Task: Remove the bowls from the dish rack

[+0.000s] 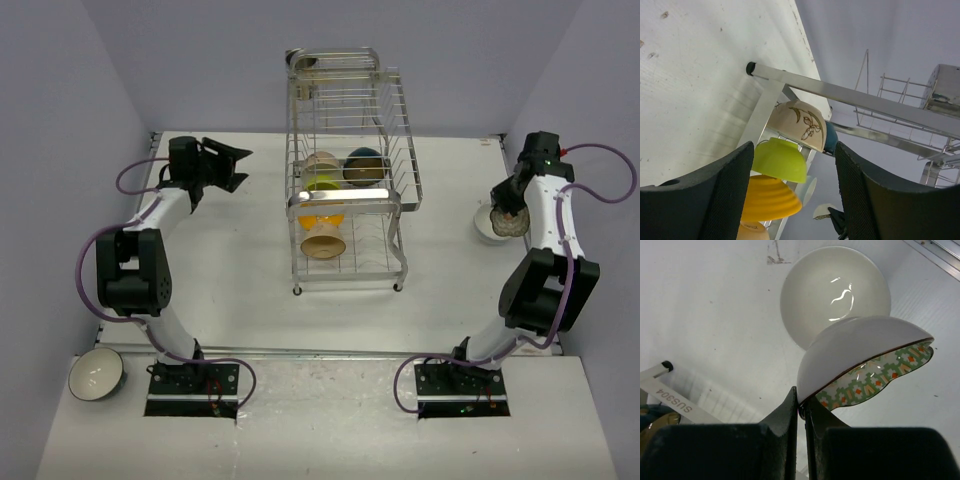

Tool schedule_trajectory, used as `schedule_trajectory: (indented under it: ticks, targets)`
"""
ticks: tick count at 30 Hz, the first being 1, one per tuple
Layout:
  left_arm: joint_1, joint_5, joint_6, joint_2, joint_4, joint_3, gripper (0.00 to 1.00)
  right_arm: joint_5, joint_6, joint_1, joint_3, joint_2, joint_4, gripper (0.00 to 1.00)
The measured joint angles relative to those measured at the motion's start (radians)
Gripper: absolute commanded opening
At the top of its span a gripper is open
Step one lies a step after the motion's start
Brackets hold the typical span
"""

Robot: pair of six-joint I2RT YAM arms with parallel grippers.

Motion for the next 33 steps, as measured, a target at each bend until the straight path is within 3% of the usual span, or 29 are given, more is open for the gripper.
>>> schedule_trajectory:
  ticks: [6,19,33]
  targets:
    - [-0.023,0.000,0.002,0.000,-0.005,0.000,0.67,0.012,-0.046,-0.013,0.011,0.013,-0.065,0.00]
    - [-0.025,0.001,0.003,0.015,-0.004,-0.009,0.67,0.021,-0.127,-0.042,-0.204,-0.051,-0.107,0.00]
    - [-0.025,0.010,0.003,0.015,-0.003,-0.010,0.67,0.069,-0.231,-0.043,-0.235,0.118,-0.081,0.00]
